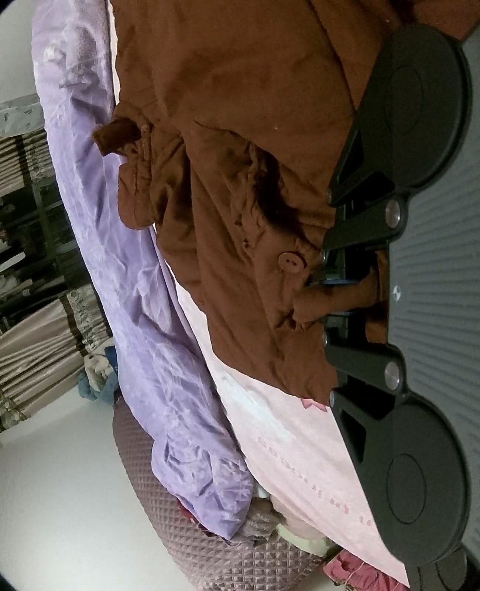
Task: Fold large clothes
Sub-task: 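Grasp the other sleeve cuff with the right tool and fold it across, then lay the sleeve on the jacket front and open the right tool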
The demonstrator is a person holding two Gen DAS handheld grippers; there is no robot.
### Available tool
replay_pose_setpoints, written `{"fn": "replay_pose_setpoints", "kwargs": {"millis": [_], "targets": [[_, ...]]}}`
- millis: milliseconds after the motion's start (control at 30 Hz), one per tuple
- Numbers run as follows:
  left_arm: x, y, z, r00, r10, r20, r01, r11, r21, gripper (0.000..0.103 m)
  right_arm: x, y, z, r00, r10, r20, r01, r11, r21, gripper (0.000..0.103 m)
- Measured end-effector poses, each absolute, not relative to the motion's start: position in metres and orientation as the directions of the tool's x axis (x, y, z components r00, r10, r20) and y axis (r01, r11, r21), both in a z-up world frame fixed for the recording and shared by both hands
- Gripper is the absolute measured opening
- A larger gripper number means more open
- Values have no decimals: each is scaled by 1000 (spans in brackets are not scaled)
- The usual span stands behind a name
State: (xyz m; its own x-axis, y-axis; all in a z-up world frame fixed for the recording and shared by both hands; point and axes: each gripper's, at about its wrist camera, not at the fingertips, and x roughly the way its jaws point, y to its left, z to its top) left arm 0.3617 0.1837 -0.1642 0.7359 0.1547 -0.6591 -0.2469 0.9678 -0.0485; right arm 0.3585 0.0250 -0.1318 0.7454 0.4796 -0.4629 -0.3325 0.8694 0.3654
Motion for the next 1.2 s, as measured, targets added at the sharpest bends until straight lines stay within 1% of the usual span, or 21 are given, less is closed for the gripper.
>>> {"fn": "replay_pose_setpoints", "kwargs": {"millis": [133,233,267,300,333,367,400,433,467,533,633,667,700,733,800,867,933,967,1067,1133,1200], "targets": [[363,180,-159,735,172,-656,-244,970,-18,88,357,40,-126,736,474,-483,-364,879,309,14],[354,175,-141,749,182,-637,-248,969,-14,86,339,30,-96,707,516,-484,-440,856,270,27],[349,173,-132,764,173,-621,-240,971,-25,86,329,20,-84,710,537,-456,-465,843,270,38],[345,169,-123,784,155,-601,-222,974,-38,86,318,7,-74,720,555,-417,-488,832,265,55],[342,164,-115,798,138,-586,-204,978,-47,86,305,-8,-63,744,560,-365,-504,828,245,65],[341,158,-108,812,122,-571,-185,981,-53,86,291,-23,-54,788,532,-309,-490,846,207,84],[341,153,-104,821,104,-562,-165,985,-58,86,281,-39,-47,835,483,-263,-454,875,168,88],[344,147,-101,829,77,-554,-139,988,-69,86,277,-52,-43,862,440,-250,-418,898,142,87],[350,142,-100,827,53,-559,-118,990,-80,86,276,-67,-40,883,396,-253,-377,918,120,79],[363,130,-101,815,19,-579,-90,992,-94,86,282,-101,-39,911,317,-265,-302,948,99,75],[387,113,-108,802,-24,-597,-48,993,-104,86,304,-154,-49,935,130,-330,-103,990,97,68],[396,108,-113,794,-29,-608,-42,994,-102,86,313,-174,-54,933,87,-349,-50,992,114,60],[405,105,-119,783,-30,-621,-43,994,-103,86,319,-191,-59,929,71,-364,-21,990,139,53],[411,102,-126,778,-27,-628,-45,994,-99,85,326,-208,-67,922,70,-382,-3,985,173,51],[426,95,-141,767,35,-641,-70,997,-28,85,341,-230,-80,905,83,-417,15,974,227,43],[433,92,-157,762,106,-638,-94,994,53,89,357,-236,-102,877,54,-477,44,981,191,43],[427,95,-162,780,101,-617,-85,995,55,89,373,-239,-131,852,33,-523,59,986,157,35],[424,97,-162,782,105,-615,-86,994,60,89,373,-236,-132,868,32,-496,59,984,166,31],[410,103,-153,788,149,-597,-113,989,98,89,365,-225,-118,873,-30,-488,94,990,108,28],[404,107,-141,790,184,-585,-144,983,116,89,354,-214,-110,882,-94,-462,128,991,44,28],[396,102,-123,797,185,-575,-160,983,94,88,346,-206,-99,901,-97,-423,118,993,25,30]]}}
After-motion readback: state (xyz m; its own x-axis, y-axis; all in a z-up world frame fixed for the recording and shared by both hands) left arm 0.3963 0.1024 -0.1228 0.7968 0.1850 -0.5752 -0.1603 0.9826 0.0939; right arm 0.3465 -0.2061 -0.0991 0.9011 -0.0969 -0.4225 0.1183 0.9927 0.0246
